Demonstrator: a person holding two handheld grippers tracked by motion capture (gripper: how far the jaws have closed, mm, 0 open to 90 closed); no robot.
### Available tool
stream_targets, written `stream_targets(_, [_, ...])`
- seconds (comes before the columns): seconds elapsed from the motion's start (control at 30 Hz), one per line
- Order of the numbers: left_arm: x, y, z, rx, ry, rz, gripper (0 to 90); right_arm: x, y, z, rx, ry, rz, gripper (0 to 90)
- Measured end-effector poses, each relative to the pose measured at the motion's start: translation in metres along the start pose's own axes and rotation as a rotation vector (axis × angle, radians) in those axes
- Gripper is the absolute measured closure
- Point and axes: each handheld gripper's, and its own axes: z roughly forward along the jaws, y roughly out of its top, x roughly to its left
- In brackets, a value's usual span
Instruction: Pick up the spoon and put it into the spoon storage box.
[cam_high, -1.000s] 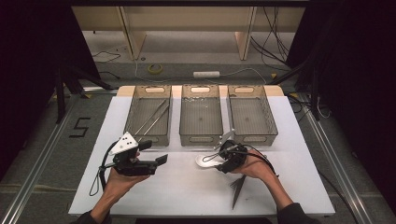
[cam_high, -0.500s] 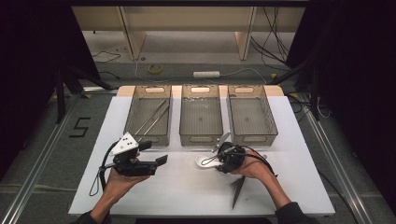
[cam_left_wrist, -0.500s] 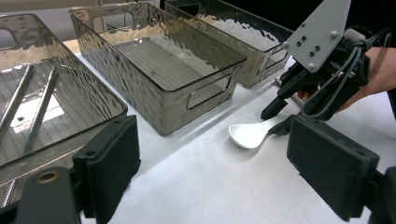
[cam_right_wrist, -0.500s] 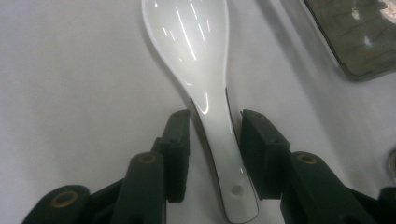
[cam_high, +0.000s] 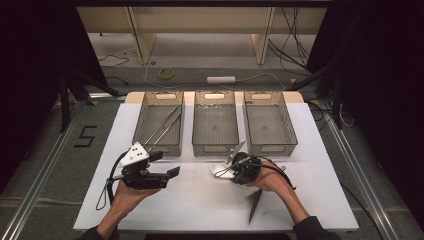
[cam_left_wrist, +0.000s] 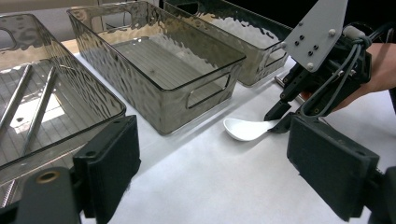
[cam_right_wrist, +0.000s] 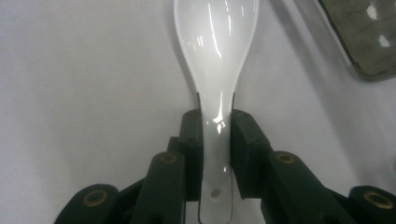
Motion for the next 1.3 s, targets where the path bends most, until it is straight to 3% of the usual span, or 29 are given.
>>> stream_targets(0.17, [0.0,0.0,0.0,-0.001,0.001,0.002,16.7,0.002,0.0,-0.003,0.015,0.018,0.007,76.4])
stream_targets(0.33, [0.001,0.0,-0.001,-0.003,0.001,0.0,16.8,0.002,0.0,-0.011,-0.015,0.026,-0.016,76.6])
stream_targets(0.43, [0.0,0.0,-0.001,-0.002,-0.002,0.0,16.8,0.003,0.0,-0.017,-0.031,0.034,0.0,76.6])
stream_targets(0.47, [0.0,0.0,-0.001,-0.004,-0.003,-0.001,16.7,0.002,-0.001,-0.019,-0.046,0.025,-0.013,76.6])
stream_targets(0.9, [0.001,0.0,-0.002,-0.028,0.006,-0.012,16.7,-0.013,0.001,-0.067,-0.219,-0.02,0.048,76.6])
stream_targets(1.3, [0.002,0.0,-0.003,-0.039,-0.002,-0.029,16.7,-0.033,0.025,-0.083,-0.31,-0.062,0.101,76.5])
